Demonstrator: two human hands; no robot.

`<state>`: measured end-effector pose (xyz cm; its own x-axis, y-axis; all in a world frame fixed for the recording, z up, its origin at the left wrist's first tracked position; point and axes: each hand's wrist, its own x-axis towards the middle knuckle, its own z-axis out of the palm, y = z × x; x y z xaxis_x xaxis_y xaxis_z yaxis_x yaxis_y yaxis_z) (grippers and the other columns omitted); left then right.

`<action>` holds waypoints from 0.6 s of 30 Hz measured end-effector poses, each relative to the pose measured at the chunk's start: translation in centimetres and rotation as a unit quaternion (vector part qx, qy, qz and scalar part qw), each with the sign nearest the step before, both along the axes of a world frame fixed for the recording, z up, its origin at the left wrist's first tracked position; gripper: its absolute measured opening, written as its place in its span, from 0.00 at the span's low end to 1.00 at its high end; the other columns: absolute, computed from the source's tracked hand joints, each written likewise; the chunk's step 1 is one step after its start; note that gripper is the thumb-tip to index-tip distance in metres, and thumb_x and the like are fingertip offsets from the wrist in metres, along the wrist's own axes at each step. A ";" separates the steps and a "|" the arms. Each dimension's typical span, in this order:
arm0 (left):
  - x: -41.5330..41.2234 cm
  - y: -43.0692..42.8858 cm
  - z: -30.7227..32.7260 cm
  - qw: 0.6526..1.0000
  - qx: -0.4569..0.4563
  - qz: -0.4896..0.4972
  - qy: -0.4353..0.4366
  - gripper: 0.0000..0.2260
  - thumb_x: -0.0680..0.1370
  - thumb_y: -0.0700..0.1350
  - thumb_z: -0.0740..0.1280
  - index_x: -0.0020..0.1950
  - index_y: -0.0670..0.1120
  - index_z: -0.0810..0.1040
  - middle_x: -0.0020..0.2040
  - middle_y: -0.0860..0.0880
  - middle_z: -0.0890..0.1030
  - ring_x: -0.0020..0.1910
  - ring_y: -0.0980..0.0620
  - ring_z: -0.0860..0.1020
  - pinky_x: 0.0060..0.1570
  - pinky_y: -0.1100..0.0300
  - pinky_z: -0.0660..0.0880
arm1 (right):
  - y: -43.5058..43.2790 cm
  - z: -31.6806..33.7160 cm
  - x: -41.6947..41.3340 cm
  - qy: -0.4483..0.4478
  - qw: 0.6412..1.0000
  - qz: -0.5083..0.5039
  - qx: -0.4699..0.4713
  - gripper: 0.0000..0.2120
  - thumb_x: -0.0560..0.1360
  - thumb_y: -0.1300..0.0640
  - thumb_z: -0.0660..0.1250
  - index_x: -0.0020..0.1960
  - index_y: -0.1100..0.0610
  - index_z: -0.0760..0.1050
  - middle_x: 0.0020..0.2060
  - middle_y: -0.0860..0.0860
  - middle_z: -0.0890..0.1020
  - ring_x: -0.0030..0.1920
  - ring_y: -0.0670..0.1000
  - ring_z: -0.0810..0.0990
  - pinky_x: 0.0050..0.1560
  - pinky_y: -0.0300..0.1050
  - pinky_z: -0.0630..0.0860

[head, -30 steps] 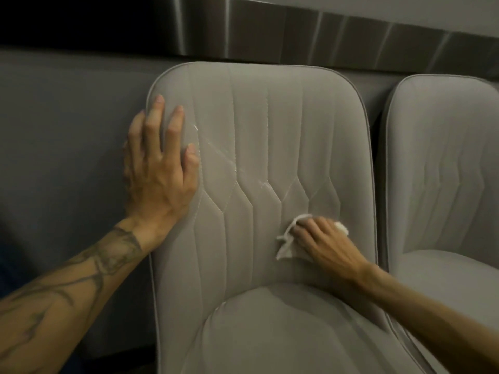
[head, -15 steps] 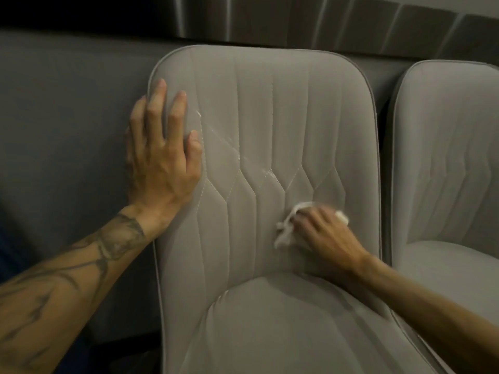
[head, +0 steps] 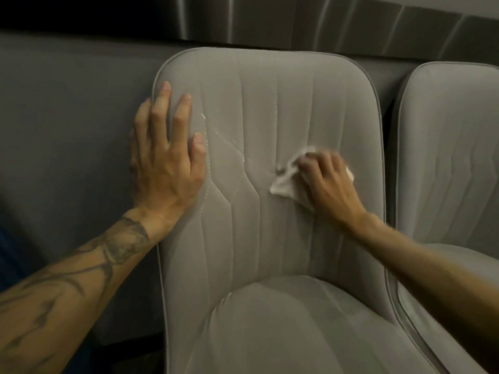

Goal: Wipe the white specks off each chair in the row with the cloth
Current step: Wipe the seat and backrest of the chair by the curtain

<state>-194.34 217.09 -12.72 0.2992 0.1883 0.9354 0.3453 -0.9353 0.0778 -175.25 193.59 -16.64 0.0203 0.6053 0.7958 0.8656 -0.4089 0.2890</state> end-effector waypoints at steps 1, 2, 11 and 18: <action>0.0 0.0 0.0 1.000 0.002 0.000 0.001 0.24 0.84 0.49 0.57 0.80 0.44 0.65 0.81 0.39 0.63 0.75 0.34 0.66 0.71 0.39 0.66 | 0.9 2.0 0.1 0.012 0.999 -0.001 0.043 0.12 0.82 0.58 0.63 0.62 0.62 0.72 0.59 0.60 0.71 0.54 0.61 0.70 0.57 0.53 0.69; -0.1 0.1 0.0 1.000 0.002 0.001 0.001 0.24 0.84 0.49 0.57 0.80 0.44 0.65 0.81 0.39 0.63 0.75 0.34 0.66 0.71 0.39 0.66 | 1.9 3.2 0.1 0.032 0.996 0.001 0.084 0.11 0.83 0.56 0.62 0.61 0.63 0.73 0.59 0.60 0.72 0.55 0.61 0.71 0.58 0.52 0.69; -0.2 0.0 -0.1 1.000 -0.001 -0.001 0.000 0.24 0.84 0.48 0.57 0.80 0.44 0.65 0.81 0.40 0.63 0.75 0.34 0.65 0.71 0.40 0.66 | 1.3 -1.9 -0.5 -0.018 0.997 0.062 -0.037 0.11 0.83 0.56 0.59 0.62 0.60 0.69 0.57 0.61 0.74 0.52 0.62 0.73 0.54 0.57 0.72; -0.2 0.0 -0.1 1.000 0.001 -0.003 0.001 0.24 0.84 0.48 0.58 0.80 0.44 0.66 0.81 0.39 0.63 0.75 0.34 0.65 0.72 0.39 0.65 | 5.8 8.0 0.0 0.057 0.972 0.015 0.229 0.12 0.83 0.53 0.60 0.57 0.63 0.73 0.54 0.61 0.74 0.53 0.60 0.72 0.55 0.52 0.69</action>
